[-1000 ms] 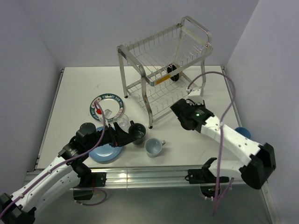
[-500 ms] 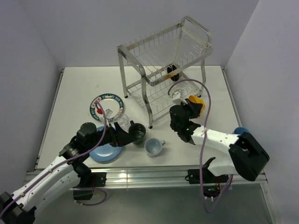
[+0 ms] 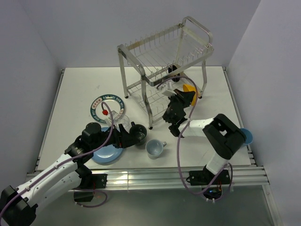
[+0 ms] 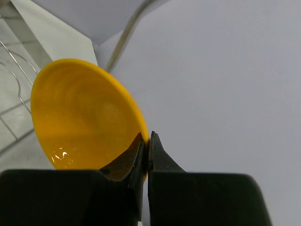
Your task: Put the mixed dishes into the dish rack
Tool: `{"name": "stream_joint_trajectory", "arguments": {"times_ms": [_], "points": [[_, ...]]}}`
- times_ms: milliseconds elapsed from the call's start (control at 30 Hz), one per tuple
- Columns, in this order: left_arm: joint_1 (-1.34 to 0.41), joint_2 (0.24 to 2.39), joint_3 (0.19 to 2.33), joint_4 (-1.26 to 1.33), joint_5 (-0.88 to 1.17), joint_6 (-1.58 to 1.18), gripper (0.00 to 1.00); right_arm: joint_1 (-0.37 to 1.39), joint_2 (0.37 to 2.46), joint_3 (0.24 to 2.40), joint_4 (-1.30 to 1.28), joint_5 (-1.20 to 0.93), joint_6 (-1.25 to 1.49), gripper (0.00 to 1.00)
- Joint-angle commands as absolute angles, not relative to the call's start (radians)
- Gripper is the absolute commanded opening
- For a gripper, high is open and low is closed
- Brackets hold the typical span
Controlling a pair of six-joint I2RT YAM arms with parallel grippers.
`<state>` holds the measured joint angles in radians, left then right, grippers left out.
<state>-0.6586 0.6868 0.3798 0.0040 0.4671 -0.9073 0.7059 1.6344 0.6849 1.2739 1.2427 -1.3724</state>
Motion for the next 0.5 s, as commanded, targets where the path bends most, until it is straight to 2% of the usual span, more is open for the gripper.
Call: {"name": "stream_joint_trajectory", "arguments": {"times_ms": [0, 167, 467], "points": [[-0.661, 0.686, 0.379, 0.081, 0.494, -0.876, 0.92, 0.696, 1.745, 0.781, 1.502, 1.171, -1.517, 0.0], [-0.661, 0.68, 0.397, 0.081, 0.497, -0.868, 0.92, 0.684, 1.836, 0.871, 1.488, 1.137, -1.513, 0.0], [-0.661, 0.696, 0.376, 0.11, 0.497, -0.861, 0.92, 0.663, 1.942, 0.916, 1.657, 1.109, -1.635, 0.0]]}}
